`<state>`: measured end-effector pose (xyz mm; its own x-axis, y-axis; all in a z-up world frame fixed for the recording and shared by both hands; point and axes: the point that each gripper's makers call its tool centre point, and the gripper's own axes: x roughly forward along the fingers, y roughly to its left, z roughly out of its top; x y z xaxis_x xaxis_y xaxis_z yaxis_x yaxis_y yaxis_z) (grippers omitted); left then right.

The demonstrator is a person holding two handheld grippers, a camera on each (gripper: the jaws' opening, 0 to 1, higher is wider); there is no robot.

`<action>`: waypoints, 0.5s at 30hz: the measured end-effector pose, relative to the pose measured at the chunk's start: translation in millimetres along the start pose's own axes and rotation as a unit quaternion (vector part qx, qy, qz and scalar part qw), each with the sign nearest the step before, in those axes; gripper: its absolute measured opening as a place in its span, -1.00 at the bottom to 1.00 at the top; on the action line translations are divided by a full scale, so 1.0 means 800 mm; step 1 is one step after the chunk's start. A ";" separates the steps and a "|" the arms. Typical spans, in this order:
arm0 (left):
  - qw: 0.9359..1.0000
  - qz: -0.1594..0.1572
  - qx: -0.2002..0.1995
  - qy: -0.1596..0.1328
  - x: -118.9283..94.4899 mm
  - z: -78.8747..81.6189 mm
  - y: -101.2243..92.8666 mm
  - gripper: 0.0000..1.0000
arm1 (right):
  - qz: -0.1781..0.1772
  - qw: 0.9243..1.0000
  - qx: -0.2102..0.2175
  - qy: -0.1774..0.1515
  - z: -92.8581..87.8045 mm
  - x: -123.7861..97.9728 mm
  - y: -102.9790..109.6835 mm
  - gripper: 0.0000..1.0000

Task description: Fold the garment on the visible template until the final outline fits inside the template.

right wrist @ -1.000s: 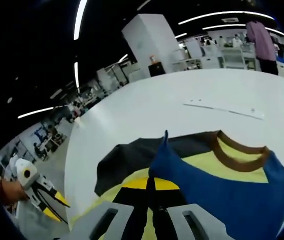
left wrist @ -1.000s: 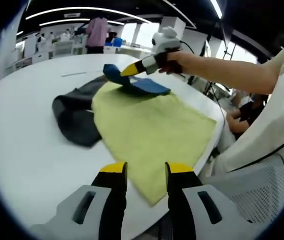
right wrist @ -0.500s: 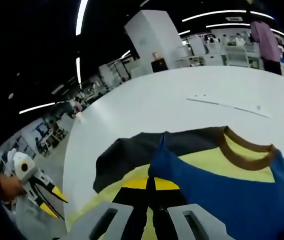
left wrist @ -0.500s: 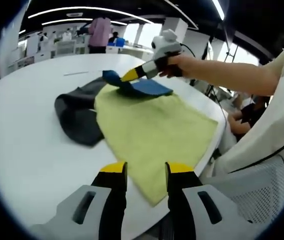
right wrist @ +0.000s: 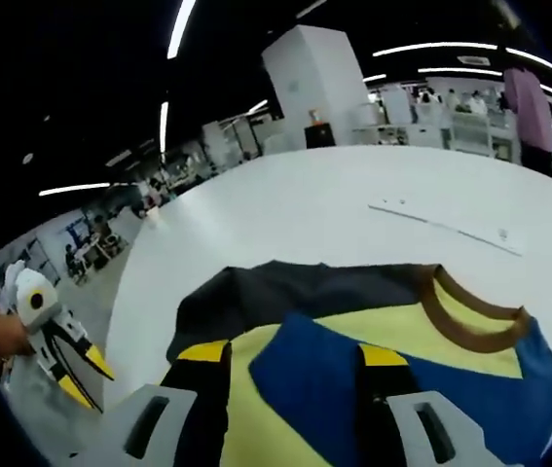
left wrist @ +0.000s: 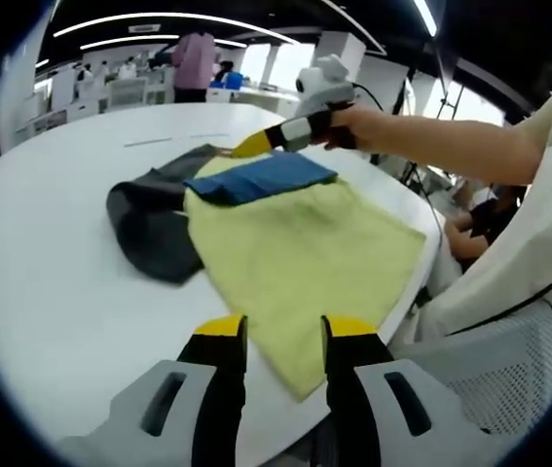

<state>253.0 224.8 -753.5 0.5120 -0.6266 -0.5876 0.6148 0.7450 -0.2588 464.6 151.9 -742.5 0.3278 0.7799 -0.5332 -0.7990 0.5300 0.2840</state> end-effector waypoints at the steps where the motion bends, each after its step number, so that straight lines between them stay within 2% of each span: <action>1: 1.000 0.000 0.000 0.000 0.000 0.000 0.000 -0.45 | 0.003 1.000 -0.002 0.000 -0.001 -0.001 0.001 -0.01; 3: 1.000 0.001 0.000 -0.001 0.000 0.001 0.001 -0.45 | 0.000 1.000 -0.007 -0.002 0.000 -0.004 0.000 0.02; 7: 1.000 0.003 -0.002 -0.003 -0.001 0.001 0.002 -0.45 | -0.013 1.000 -0.016 -0.012 0.003 -0.012 -0.008 0.21; 15: 1.000 0.006 -0.002 -0.005 -0.002 0.003 0.004 -0.45 | -0.015 1.000 -0.005 -0.023 -0.002 -0.032 -0.011 0.23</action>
<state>255.7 227.8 -751.9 0.5247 -0.6203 -0.5830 0.6060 0.7532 -0.2560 462.9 126.9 -732.6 0.3744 0.7778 -0.5048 -0.7936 0.5504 0.2595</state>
